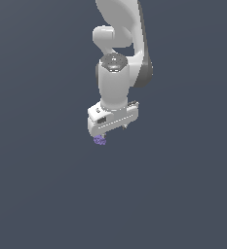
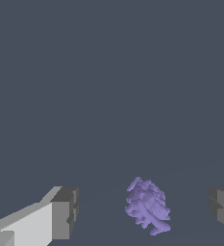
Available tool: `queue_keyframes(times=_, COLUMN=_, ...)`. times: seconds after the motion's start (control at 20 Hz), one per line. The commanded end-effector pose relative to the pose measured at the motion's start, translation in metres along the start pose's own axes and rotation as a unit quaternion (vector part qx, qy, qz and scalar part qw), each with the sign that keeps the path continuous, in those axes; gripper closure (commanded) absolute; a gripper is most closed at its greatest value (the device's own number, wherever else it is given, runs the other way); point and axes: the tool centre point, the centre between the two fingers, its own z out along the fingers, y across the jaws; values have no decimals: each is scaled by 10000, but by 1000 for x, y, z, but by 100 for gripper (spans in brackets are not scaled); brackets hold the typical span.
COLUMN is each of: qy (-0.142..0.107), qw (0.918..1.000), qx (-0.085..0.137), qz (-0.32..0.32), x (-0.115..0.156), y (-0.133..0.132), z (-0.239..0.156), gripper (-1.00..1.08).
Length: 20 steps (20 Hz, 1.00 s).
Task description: Pick up the object and move it to a goal position.
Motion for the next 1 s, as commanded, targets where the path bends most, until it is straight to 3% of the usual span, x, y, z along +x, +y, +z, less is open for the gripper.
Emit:
queue_keyframes(times=0.0, qy=-16, qw=9996, qx=-3, qz=-298, x=-6, y=4, z=6, gripper=-92)
queue_keyframes(times=0.5, qy=-78, qw=9892, qx=5, qz=-1463, x=-30, y=18, z=31, gripper=-92)
queue_keyframes(times=0.95, qy=-119, qw=9681, qx=36, qz=-2502, x=-52, y=27, z=52, gripper=-92)
